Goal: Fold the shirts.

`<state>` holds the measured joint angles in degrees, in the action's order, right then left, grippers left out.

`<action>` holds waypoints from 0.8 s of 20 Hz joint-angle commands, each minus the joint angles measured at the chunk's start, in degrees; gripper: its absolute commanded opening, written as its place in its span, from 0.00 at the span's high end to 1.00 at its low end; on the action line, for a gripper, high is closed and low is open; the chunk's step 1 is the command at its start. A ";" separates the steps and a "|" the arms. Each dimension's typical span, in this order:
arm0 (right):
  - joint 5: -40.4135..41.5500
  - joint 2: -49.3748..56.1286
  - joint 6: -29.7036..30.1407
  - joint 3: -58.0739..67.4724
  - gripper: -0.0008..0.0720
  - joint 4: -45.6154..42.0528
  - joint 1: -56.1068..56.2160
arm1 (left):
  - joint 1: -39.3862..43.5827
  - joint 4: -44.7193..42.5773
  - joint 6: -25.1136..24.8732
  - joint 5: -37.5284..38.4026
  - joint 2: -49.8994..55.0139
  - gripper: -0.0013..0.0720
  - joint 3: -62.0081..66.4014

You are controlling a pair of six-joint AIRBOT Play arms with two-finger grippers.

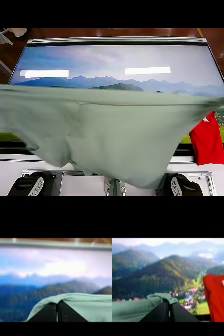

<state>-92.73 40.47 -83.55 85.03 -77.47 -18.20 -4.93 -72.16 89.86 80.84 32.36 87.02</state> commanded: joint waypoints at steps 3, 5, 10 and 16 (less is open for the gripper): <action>6.97 17.88 -0.33 -11.50 0.91 0.76 2.12 | -0.04 -0.20 1.99 -11.13 10.49 0.94 -22.12; 18.16 26.40 -0.35 -11.54 0.91 1.07 6.25 | -0.04 4.24 1.88 -21.35 19.06 0.94 -22.93; 51.21 41.18 -7.19 -11.54 0.91 1.20 13.20 | -0.04 17.27 -5.49 -40.46 39.41 0.94 -19.78; 79.47 49.68 -8.41 -11.54 0.91 5.57 16.46 | 2.01 18.25 -12.74 -51.93 51.82 0.94 -17.42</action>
<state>-29.87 85.86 -90.89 73.56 -74.28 -3.33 -3.97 -55.68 81.91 37.26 78.56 68.97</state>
